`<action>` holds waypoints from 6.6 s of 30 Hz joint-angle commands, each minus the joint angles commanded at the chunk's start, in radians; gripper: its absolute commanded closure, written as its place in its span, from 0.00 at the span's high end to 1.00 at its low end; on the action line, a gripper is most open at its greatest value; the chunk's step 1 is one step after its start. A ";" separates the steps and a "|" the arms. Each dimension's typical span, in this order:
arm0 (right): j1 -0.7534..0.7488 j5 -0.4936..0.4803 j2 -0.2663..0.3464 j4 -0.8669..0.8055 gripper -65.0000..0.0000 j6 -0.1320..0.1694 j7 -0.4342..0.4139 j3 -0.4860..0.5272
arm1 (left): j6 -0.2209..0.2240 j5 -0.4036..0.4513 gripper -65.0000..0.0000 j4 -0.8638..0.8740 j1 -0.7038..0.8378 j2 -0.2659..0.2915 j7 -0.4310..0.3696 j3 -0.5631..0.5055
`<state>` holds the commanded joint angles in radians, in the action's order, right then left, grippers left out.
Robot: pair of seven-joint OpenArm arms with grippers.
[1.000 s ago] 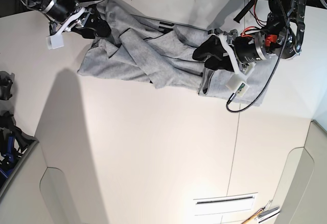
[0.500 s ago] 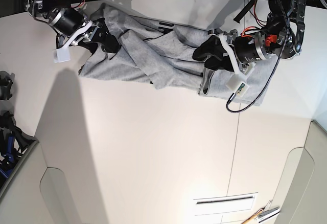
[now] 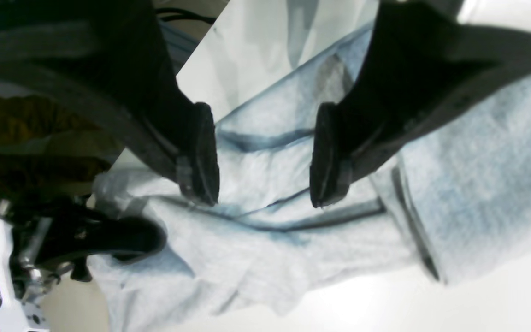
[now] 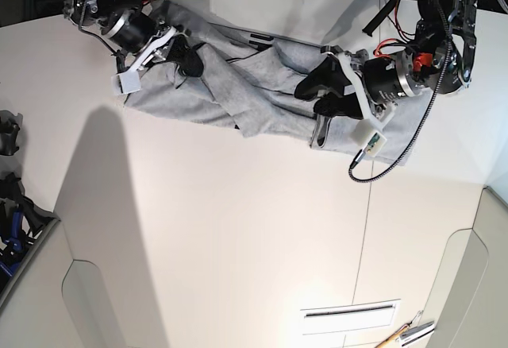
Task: Fold the T-shirt properly
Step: 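Grasp the strip end with the left gripper and fold it toward the right gripper, then grasp the bundle with both grippers and flip it over, then hold the flipped bundle with both grippers and tuck its edges under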
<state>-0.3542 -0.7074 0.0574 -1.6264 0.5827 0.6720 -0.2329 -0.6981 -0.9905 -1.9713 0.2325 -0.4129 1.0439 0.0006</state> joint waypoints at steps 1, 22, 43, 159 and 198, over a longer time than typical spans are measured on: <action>0.000 0.013 0.000 0.000 0.00 0.000 -0.011 -0.001 | 0.000 0.000 0.54 0.000 0.000 0.000 0.000 0.003; 0.072 -0.086 0.377 -0.002 0.00 0.002 0.040 -0.355 | 0.000 -0.038 0.54 0.148 0.066 0.103 -0.032 0.331; 0.336 0.019 0.183 -0.197 0.00 -0.007 0.114 0.065 | 0.000 0.204 0.54 0.280 0.034 0.407 -0.114 -0.041; 0.390 0.154 0.239 0.016 0.55 -0.003 0.075 0.100 | 0.000 0.195 0.00 -0.125 0.184 0.401 -0.044 -0.021; 0.782 0.170 0.185 0.405 0.00 0.002 -0.092 0.083 | 0.000 0.405 0.04 -0.096 0.199 0.404 -0.157 -0.174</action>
<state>0.4274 -0.5377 0.2428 -1.2217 0.5846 0.5800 -0.1501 -0.6981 -0.5858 -2.0670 0.4316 -0.0093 0.8871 -0.1730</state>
